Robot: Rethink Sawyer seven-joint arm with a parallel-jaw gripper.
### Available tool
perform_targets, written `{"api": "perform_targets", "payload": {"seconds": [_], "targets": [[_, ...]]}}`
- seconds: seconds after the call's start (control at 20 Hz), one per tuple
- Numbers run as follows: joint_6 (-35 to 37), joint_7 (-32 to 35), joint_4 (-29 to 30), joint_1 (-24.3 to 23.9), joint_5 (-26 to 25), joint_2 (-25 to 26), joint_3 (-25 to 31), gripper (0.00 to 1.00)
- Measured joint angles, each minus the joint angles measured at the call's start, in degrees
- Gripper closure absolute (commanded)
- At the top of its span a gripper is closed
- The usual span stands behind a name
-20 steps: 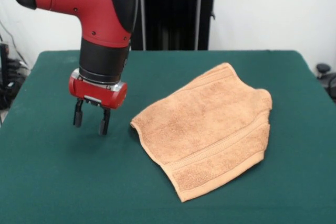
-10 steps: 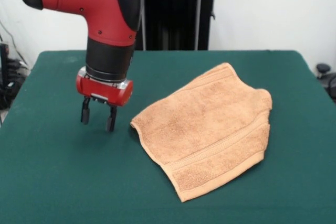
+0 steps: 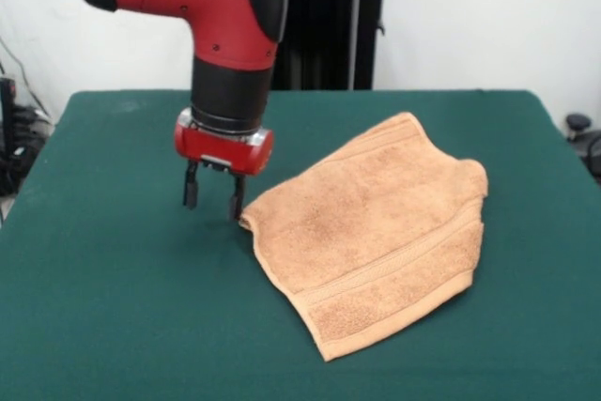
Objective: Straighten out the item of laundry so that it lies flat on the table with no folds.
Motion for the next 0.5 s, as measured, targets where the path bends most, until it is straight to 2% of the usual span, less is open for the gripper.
{"api": "perform_targets", "payload": {"seconds": [0.5], "targets": [[0.0,0.0,1.3,1.0,2.5,-2.1,0.0,0.0]]}}
